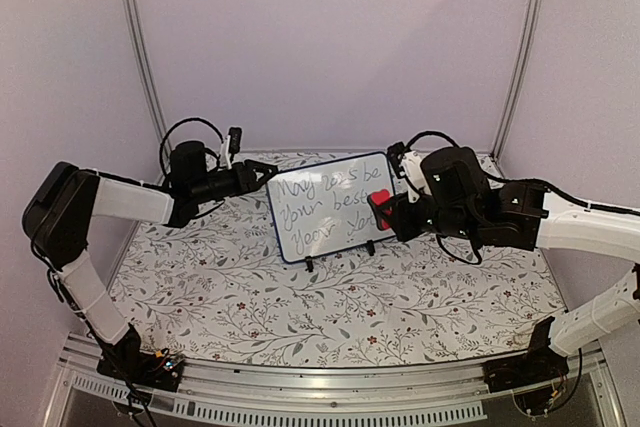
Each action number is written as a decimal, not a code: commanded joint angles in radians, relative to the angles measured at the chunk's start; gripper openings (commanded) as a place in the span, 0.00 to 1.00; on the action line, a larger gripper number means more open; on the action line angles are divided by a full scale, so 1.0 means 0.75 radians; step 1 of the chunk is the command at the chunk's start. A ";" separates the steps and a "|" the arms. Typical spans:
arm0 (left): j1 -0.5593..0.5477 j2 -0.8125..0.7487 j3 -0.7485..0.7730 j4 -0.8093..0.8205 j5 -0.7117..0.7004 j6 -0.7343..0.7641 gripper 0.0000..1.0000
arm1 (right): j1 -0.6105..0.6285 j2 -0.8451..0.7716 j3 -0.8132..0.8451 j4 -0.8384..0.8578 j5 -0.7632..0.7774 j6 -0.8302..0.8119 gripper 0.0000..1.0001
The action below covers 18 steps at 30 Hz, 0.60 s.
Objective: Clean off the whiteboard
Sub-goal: Rotate the whiteboard at the center of the board.
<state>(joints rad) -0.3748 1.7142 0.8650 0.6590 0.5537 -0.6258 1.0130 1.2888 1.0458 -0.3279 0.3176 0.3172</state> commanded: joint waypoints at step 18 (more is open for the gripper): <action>-0.071 -0.168 -0.283 0.177 -0.119 -0.099 0.22 | -0.007 0.088 0.066 0.018 -0.047 -0.019 0.16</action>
<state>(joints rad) -0.3988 1.6424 0.6838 0.7452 0.5106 -0.6960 1.0130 1.3350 1.0576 -0.3283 0.2970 0.3134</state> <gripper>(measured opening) 0.232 0.203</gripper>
